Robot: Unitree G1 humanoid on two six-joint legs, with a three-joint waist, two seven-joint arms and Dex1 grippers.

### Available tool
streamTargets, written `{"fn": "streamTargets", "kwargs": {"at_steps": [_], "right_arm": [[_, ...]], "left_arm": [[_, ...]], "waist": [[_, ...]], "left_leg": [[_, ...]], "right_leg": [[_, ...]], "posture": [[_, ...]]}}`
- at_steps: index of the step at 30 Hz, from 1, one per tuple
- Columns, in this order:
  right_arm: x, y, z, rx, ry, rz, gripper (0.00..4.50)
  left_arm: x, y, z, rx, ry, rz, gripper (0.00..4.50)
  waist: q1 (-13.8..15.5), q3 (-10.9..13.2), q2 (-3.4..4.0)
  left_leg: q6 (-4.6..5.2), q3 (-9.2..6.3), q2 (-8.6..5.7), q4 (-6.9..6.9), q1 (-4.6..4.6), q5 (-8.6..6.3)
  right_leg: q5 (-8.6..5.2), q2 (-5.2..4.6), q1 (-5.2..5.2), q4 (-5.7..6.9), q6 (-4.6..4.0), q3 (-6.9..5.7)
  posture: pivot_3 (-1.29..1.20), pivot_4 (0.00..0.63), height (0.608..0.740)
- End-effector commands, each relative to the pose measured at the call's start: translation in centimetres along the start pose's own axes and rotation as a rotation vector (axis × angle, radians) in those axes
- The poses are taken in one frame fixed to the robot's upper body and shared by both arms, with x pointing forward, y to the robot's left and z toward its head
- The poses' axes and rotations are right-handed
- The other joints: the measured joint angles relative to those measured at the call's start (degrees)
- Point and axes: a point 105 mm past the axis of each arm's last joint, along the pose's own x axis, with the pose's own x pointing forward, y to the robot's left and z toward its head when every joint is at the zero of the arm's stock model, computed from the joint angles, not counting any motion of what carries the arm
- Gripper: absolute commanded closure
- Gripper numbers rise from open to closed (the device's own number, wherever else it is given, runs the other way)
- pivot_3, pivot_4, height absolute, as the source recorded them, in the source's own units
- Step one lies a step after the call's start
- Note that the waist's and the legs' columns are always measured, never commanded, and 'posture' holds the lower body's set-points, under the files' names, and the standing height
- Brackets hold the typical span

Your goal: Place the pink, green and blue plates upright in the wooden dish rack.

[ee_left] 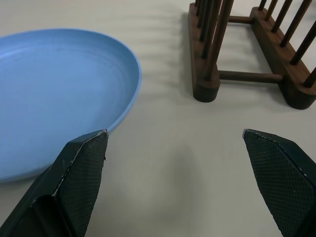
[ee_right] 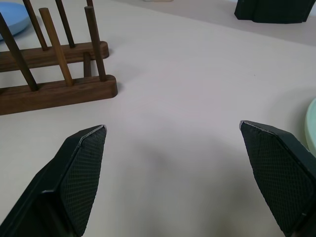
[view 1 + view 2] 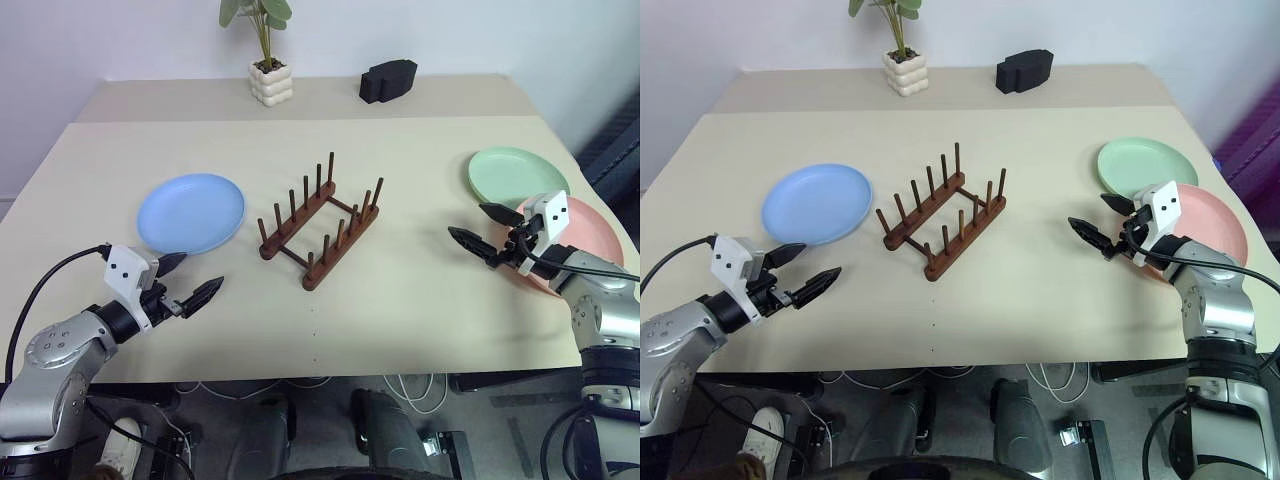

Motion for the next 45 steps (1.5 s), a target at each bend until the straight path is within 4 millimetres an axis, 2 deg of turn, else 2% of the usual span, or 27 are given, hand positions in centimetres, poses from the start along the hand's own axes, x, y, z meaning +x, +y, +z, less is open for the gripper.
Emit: {"fn": "streamTargets", "kwargs": {"at_steps": [1,4,10,15,24,28,34,38,45], "right_arm": [[0.2,-0.2,1.5,-0.044,-0.04,0.002,0.09],[1.0,-0.1,1.0,-0.029,-0.041,-0.004,0.09],[1.6,0.0,1.5,-0.04,-0.053,0.012,0.09],[1.2,0.4,1.6,-0.049,-0.041,0.031,0.09],[2.2,2.4,1.6,-0.038,-0.07,0.052,0.09],[2.3,3.6,0.8,-0.016,-0.069,0.048,0.09],[1.4,4.6,1.7,-0.007,-0.086,0.052,0.09],[1.2,4.9,1.4,-0.001,-0.078,0.049,0.09],[1.4,5.1,1.0,0.011,-0.081,0.043,0.09]], "left_arm": [[-0.7,0.0,1.3,0.052,-0.037,0.014,0.0],[-1.1,0.2,1.2,0.045,-0.034,0.041,0.0],[-0.8,-0.4,1.7,0.056,-0.035,0.003,0.0],[-0.3,-2.1,2.0,0.062,-0.044,-0.073,0.0],[1.6,-4.8,2.4,0.041,-0.025,-0.304,0.0],[2.9,-6.7,1.0,0.081,0.048,-0.424,0.0],[5.9,-9.7,0.0,0.087,0.081,-0.542,0.0],[8.4,-10.2,-0.9,0.12,0.11,-0.478,0.0],[10.9,-11.0,-1.5,0.086,0.102,-0.371,0.0]], "waist": [[0.0,0.0,0.0],[-0.1,0.0,0.0],[0.0,0.0,0.0],[0.1,0.0,0.0],[0.0,0.0,-0.01],[0.0,0.0,0.0],[0.1,0.0,0.0],[0.1,0.0,0.0],[0.2,0.0,0.02]], "left_leg": [[0.0,0.0,0.0,0.0,0.0,0.0],[0.0,0.0,0.0,0.0,0.0,0.0],[0.0,0.01,0.01,0.0,0.01,0.0],[0.0,0.01,0.0,0.01,0.0,0.0],[0.0,0.01,0.01,0.0,0.01,0.0],[0.0,0.03,-0.01,0.0,0.01,0.0],[0.0,0.01,-0.02,0.05,0.0,0.0],[0.0,-0.01,-0.02,0.03,0.0,0.0],[0.0,-0.02,-0.02,0.05,0.01,0.0]], "right_leg": [[0.0,0.0,0.0,0.0,0.0,0.0],[0.0,0.01,0.0,0.0,0.0,0.0],[0.01,0.01,0.0,0.0,-0.01,0.01],[0.01,-0.01,0.01,-0.01,-0.01,0.0],[0.01,0.02,0.01,0.01,-0.01,0.0],[0.01,0.01,0.01,0.0,-0.01,0.01],[0.01,0.01,0.01,0.02,-0.01,0.02],[0.03,0.03,0.02,0.03,0.02,0.01],[0.06,0.03,0.02,0.04,0.07,0.02]], "posture": [[0.0,0.15,0.73],[0.0,0.15,0.73],[0.0,0.15,0.73],[0.0,0.15,0.73],[0.0,0.15,0.73],[0.0,0.15,0.73],[0.0,0.15,0.73],[0.0,0.15,0.73],[0.0,0.15,0.73]]}}
